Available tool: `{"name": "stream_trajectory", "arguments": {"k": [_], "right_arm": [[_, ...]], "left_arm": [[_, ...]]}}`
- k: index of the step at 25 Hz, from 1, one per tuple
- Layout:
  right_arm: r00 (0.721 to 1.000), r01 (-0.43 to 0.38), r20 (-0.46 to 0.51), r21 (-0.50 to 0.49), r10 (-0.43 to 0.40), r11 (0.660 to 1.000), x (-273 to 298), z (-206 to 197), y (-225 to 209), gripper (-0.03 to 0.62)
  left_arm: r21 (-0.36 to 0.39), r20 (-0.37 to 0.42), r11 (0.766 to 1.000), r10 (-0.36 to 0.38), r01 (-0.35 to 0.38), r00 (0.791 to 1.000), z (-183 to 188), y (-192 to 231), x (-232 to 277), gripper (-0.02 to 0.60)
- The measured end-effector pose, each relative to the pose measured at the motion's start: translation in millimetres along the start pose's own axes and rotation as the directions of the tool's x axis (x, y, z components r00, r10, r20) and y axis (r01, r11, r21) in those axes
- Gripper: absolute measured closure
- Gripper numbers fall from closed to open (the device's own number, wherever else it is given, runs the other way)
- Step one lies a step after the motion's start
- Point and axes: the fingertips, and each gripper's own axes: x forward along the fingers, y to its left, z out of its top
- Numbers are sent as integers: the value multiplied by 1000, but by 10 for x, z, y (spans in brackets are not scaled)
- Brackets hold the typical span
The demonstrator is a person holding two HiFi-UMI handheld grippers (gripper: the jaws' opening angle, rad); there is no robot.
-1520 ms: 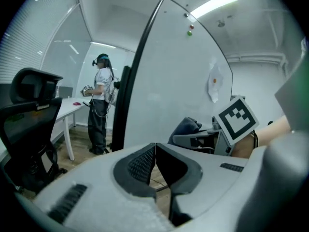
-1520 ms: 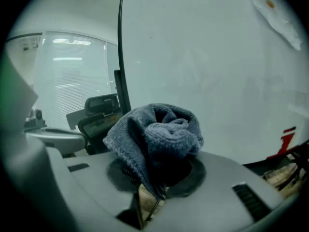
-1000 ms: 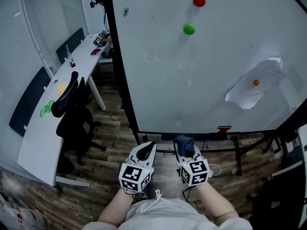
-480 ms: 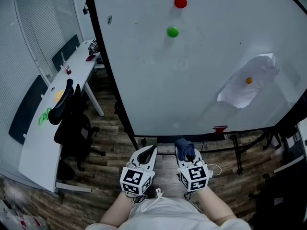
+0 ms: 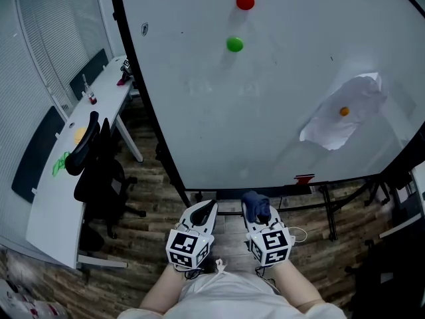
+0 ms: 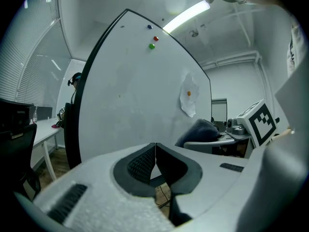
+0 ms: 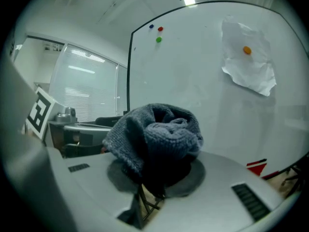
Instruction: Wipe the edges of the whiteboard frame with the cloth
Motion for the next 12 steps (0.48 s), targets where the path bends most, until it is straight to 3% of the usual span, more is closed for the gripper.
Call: {"name": "stream_trajectory", "arguments": {"k": [12], "right_arm": [[1000, -27, -13, -10, 26, 1000, 16, 3, 25, 519]], "left_arm": [[1, -29, 1000, -29, 29, 999, -63, -76, 83, 563]]}}
